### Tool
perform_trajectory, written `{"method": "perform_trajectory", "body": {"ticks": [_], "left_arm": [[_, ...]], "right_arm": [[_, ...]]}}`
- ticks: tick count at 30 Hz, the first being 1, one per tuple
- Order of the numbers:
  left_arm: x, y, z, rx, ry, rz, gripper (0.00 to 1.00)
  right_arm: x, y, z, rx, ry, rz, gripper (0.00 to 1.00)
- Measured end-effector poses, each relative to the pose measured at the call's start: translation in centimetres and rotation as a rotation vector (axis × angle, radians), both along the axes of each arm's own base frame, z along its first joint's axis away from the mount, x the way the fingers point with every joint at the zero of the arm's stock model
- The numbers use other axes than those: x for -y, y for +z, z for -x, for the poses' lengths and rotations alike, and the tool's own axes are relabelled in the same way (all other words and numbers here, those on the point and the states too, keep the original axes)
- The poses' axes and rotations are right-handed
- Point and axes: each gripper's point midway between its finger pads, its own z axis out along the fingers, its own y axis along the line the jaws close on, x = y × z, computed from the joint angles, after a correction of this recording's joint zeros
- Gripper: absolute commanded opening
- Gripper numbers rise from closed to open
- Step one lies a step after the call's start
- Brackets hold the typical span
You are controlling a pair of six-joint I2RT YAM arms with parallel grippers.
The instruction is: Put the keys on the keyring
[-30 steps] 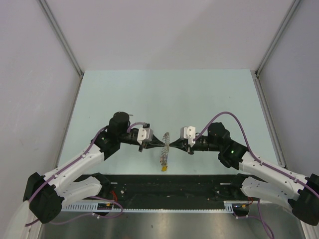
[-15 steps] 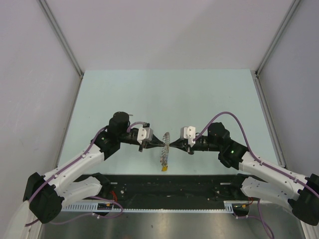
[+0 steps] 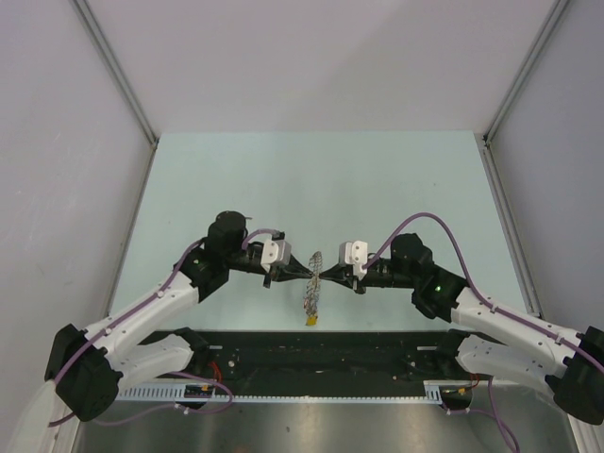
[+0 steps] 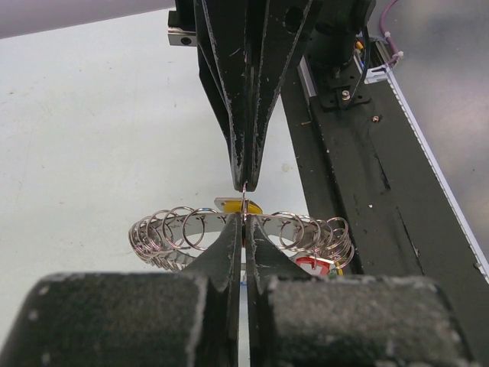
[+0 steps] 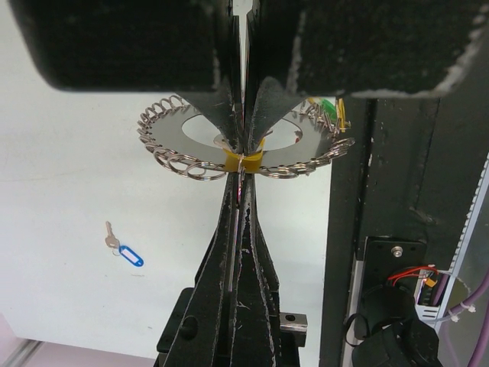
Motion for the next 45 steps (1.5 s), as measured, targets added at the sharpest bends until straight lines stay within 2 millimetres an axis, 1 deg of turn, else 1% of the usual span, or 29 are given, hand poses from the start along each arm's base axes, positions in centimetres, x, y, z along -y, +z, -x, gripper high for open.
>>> {"method": "perform_trajectory", "body": {"ticks": [13,21,29,45], "left_arm": [[0.01,-0.11,-0.07,-0.011,0.005,-0.004,0.00],[-0.36,0.61,-0.35,0.013,0.023,0.011,0.00],[-0.40,0.85,-0.54,0.016,0.029,0.011,0.00],[-0.28,-0.08,-0.68,-0.029,0.025,-0.024,0.00]], "right_arm": [[-0.02,-0.03,-0.15,0.004,-0.017,0.003,0.00],[0.06,0.14,-0.27,0.012,-0.028,0.001,0.00],[0.15,0.26,-0.42,0.016,-0.039,-0.001,0.00],[0.20,0.48,-0.37,0.020,-0.038,-0.007,0.00]]}}
